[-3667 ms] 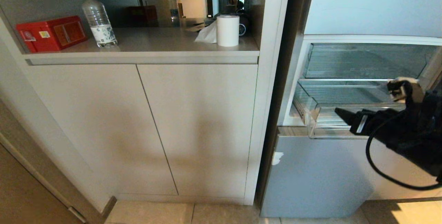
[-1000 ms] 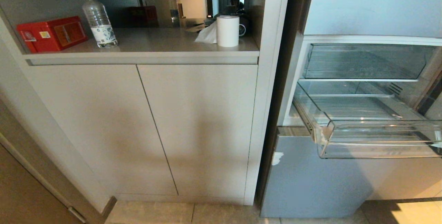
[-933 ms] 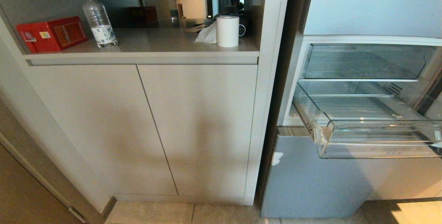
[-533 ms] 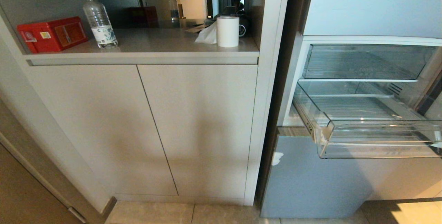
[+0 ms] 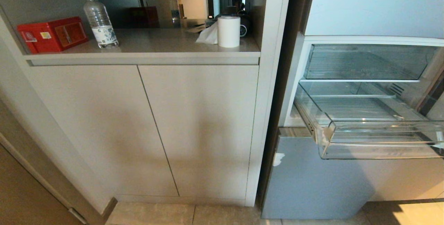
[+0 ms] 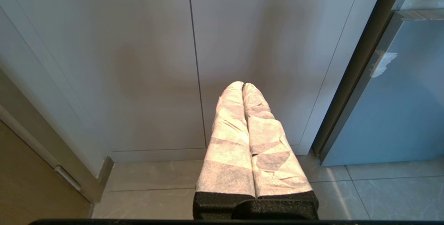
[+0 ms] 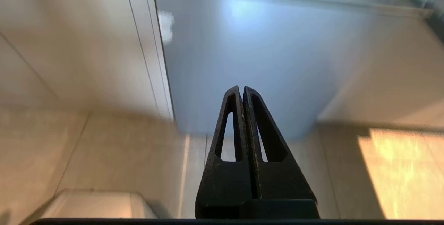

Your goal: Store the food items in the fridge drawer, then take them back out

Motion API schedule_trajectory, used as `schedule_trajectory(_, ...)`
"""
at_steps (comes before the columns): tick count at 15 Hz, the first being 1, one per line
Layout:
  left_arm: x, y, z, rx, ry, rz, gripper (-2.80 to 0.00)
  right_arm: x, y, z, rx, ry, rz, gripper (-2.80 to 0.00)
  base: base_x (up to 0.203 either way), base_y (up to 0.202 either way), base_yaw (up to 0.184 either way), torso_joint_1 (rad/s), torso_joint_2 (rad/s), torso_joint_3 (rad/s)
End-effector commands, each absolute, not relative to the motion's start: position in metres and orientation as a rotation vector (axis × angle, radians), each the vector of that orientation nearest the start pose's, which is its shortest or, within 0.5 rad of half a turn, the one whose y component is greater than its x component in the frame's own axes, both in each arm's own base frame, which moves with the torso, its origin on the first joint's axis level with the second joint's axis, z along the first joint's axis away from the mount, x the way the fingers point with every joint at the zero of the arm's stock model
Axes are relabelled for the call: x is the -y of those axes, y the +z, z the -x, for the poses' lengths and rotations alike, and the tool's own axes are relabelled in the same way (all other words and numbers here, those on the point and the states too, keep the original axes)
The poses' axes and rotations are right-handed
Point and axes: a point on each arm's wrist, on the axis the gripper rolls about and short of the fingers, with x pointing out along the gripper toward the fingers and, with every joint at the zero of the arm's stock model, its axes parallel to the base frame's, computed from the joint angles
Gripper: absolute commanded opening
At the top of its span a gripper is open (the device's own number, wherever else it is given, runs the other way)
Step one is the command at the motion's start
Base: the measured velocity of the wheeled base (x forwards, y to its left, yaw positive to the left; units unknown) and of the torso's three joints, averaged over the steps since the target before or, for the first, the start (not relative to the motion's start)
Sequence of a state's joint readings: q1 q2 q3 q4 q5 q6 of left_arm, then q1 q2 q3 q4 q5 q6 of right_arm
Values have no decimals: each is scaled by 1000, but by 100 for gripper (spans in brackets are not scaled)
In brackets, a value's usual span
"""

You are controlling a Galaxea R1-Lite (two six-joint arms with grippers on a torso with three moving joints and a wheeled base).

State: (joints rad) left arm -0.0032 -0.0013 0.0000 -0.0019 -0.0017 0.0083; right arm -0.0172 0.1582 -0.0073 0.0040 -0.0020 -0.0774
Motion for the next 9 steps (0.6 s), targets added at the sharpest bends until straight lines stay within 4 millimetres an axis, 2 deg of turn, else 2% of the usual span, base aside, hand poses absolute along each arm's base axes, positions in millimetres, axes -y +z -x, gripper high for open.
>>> schedule_trajectory(1,0,75,23,3,-5,-7,-280,0,75,22,-26,-5,92,-280,0,0,0,0,0,0)
schedule_trajectory(9,0,75,23,3,-5,-6,-280,0,74,23,-12,1,83,-280,0,0,0,0,0,0)
